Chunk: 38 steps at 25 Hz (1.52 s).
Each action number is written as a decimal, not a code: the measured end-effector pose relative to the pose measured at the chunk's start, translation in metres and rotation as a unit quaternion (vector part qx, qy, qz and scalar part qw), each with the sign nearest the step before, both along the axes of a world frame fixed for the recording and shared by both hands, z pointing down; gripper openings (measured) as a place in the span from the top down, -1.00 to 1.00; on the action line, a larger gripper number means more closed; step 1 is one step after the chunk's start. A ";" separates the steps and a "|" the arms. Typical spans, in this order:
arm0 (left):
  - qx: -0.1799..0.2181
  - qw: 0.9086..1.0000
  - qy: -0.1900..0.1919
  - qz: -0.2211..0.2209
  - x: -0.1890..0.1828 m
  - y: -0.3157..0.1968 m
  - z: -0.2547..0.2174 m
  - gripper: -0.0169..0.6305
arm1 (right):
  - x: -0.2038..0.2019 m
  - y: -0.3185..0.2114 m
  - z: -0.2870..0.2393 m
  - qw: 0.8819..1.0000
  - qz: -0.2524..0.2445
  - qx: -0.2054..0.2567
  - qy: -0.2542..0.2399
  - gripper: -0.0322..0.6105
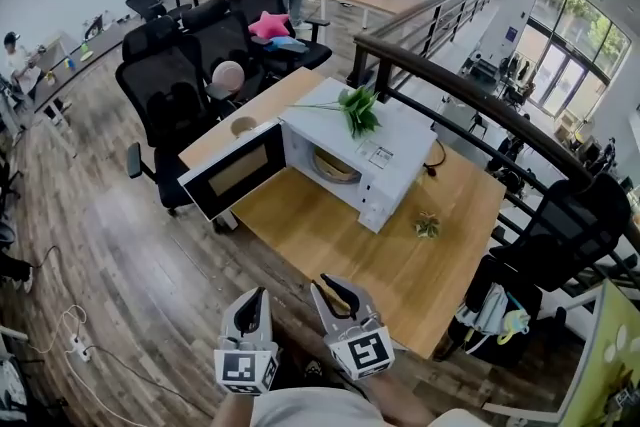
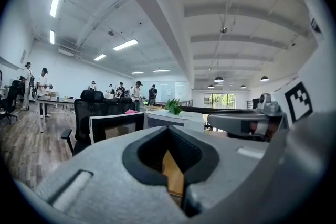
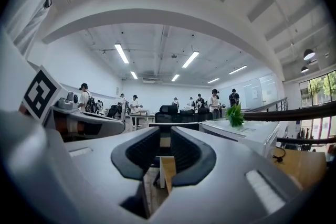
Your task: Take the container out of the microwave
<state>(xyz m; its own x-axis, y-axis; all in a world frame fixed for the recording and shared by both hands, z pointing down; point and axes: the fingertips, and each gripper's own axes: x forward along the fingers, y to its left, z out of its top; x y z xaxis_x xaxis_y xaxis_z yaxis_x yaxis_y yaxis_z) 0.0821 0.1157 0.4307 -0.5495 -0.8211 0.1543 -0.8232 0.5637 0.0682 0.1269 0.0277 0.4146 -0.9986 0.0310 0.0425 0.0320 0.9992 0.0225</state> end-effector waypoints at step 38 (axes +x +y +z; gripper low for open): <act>-0.021 0.972 0.066 0.224 -0.235 -0.098 0.049 0.94 | -0.201 -0.098 0.067 0.965 0.214 0.010 0.154 0.65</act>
